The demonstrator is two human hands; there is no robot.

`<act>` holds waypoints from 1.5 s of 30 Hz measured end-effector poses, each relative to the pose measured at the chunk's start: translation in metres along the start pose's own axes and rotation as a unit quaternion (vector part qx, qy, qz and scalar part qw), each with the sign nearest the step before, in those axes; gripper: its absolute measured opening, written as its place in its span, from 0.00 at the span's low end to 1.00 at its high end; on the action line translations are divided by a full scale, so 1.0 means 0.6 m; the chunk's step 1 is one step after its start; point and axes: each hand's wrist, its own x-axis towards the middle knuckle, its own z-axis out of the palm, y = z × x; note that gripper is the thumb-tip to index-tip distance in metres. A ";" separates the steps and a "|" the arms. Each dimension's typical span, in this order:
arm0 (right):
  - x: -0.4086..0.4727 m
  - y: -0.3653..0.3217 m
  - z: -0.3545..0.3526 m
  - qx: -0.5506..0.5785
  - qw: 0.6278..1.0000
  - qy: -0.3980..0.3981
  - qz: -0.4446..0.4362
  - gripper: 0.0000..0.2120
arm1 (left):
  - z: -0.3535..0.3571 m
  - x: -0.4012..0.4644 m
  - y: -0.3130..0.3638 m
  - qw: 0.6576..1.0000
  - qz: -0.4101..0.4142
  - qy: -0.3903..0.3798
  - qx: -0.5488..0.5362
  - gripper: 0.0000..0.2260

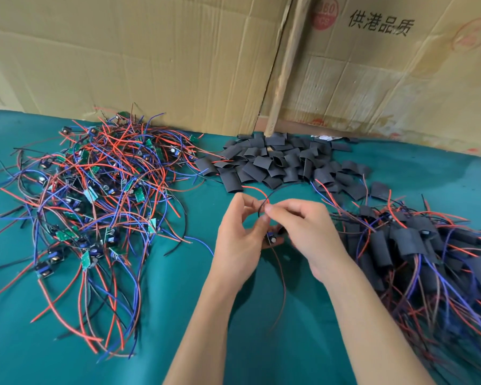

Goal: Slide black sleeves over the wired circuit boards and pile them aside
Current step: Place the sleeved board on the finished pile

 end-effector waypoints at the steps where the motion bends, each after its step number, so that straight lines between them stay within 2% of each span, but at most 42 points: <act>1: -0.003 0.003 -0.001 0.017 1.000 -0.004 0.013 0.08 | 0.000 -0.002 0.001 1.000 0.001 -0.006 0.010 0.10; 6: -0.013 0.007 -0.014 0.091 0.996 0.012 0.014 0.09 | 0.004 -0.005 0.000 0.999 -0.016 -0.026 -0.018 0.08; 9: -0.014 0.010 -0.016 0.104 0.994 0.016 0.006 0.11 | 0.002 -0.003 -0.004 0.999 -0.026 -0.012 -0.032 0.06; 12: -0.014 0.017 -0.014 0.065 0.998 -0.018 -0.016 0.07 | -0.001 -0.001 -0.007 0.999 -0.042 0.013 -0.010 0.03; 16: -0.015 0.023 -0.015 0.012 0.998 -0.050 -0.039 0.07 | 0.003 -0.001 -0.004 0.999 -0.041 0.007 -0.012 0.08; 24: -0.024 0.029 -0.006 -0.081 0.988 -0.122 -0.039 0.08 | -0.001 -0.001 0.005 0.990 -0.080 0.039 -0.110 0.10; 26: -0.026 0.026 -0.009 -0.061 0.985 -0.158 -0.027 0.07 | -0.002 -0.001 0.006 0.986 -0.086 0.047 -0.132 0.10; 28: -0.025 0.024 -0.021 0.019 0.983 -0.182 -0.019 0.09 | -0.004 -0.001 0.006 0.983 -0.089 0.053 -0.153 0.10; 31: -0.020 0.025 -0.043 0.125 0.980 -0.151 -0.023 0.15 | -0.005 0.001 0.007 0.981 -0.088 0.059 -0.163 0.10; 33: -0.017 0.026 -0.046 0.154 0.982 -0.102 -0.037 0.13 | -0.005 0.001 0.006 0.981 -0.091 0.053 -0.161 0.08; 36: -0.018 0.024 -0.035 0.170 0.983 -0.044 -0.047 0.09 | -0.008 0.000 0.005 0.987 -0.080 0.032 -0.133 0.06; 39: -0.025 0.018 -0.026 0.181 0.982 -0.031 -0.039 0.07 | -0.008 -0.001 0.003 0.991 -0.065 0.019 -0.114 0.08; 42: -0.025 0.013 -0.023 0.173 0.985 -0.003 -0.019 0.10 | -0.008 -0.002 0.003 0.992 -0.061 0.019 -0.105 0.07; 45: -0.022 0.012 -0.027 0.176 0.984 0.037 0.007 0.05 | -0.008 -0.003 0.003 0.994 -0.059 0.019 -0.092 0.07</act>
